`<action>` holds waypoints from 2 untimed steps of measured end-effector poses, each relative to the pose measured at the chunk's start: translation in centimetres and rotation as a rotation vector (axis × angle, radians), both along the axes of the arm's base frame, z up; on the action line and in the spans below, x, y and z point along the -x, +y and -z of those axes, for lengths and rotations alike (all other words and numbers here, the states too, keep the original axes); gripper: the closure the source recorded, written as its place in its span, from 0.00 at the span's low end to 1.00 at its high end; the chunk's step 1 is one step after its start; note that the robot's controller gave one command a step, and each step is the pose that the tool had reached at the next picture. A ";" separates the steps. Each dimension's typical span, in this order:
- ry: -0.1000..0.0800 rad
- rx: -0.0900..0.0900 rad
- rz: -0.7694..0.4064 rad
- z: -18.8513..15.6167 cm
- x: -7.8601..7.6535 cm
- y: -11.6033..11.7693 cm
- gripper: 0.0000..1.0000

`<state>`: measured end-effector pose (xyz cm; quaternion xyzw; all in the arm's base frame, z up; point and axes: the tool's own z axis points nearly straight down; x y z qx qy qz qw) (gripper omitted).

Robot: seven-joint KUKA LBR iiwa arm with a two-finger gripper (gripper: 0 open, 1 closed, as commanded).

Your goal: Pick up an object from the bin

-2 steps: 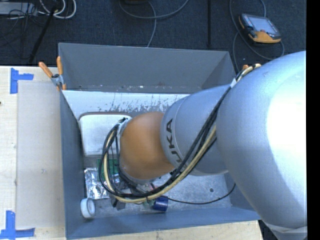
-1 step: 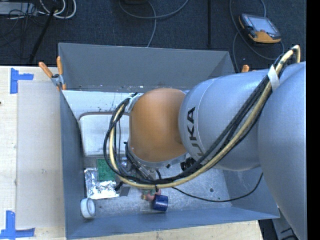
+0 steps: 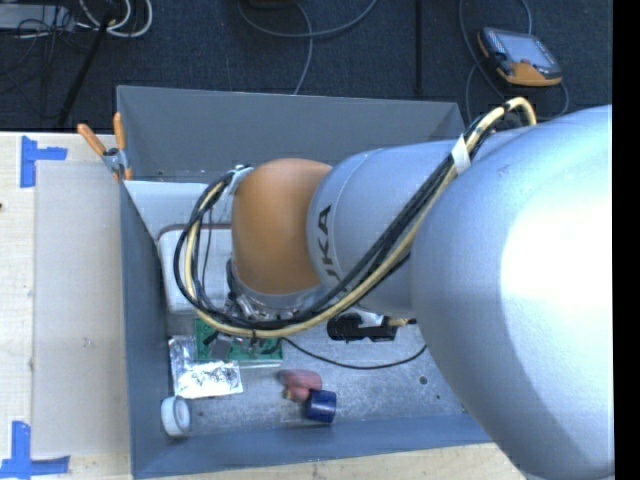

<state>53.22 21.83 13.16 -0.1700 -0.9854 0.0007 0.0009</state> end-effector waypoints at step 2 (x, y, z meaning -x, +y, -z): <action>0.004 0.002 0.204 6.3 -0.4 -1.9 0.00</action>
Offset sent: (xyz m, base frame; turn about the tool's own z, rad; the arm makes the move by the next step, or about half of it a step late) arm 0.0000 0.0000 0.0000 0.0000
